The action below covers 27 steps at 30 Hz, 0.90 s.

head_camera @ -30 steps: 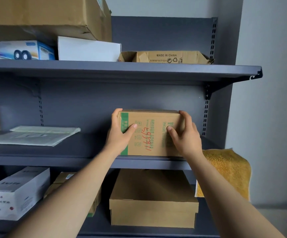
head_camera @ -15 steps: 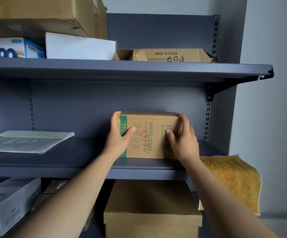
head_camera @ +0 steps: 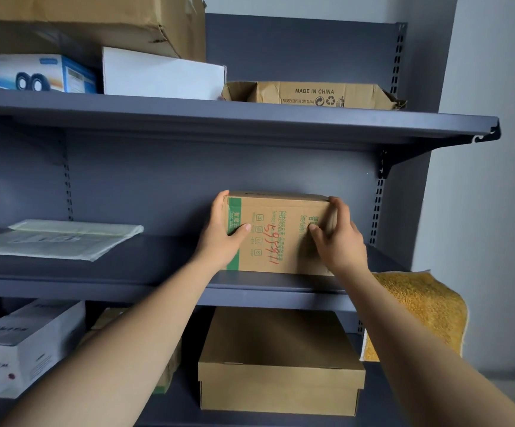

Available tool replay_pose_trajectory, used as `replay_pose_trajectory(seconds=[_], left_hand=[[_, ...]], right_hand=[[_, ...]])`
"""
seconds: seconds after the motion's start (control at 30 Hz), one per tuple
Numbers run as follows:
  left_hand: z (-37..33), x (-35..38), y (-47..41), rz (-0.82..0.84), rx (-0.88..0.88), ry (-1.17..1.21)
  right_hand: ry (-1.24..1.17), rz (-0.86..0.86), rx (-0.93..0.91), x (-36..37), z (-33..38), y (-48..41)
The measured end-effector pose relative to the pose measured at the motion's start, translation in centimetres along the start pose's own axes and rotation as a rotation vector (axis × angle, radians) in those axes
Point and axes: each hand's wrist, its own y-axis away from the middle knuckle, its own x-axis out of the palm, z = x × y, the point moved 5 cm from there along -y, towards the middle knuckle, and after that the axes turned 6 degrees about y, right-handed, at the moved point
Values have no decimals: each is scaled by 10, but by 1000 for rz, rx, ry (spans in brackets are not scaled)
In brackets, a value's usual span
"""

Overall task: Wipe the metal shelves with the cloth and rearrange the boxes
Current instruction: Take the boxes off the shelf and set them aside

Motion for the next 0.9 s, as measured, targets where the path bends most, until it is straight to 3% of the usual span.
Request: replay_pose_trajectory(seconds=[0.4, 0.9], left_hand=[[-1, -61, 52, 4, -22, 88], [24, -264, 117, -67, -26, 187]], right_hand=[[-18, -105, 17, -9, 46, 57], [-154, 89, -150, 116, 249, 185]])
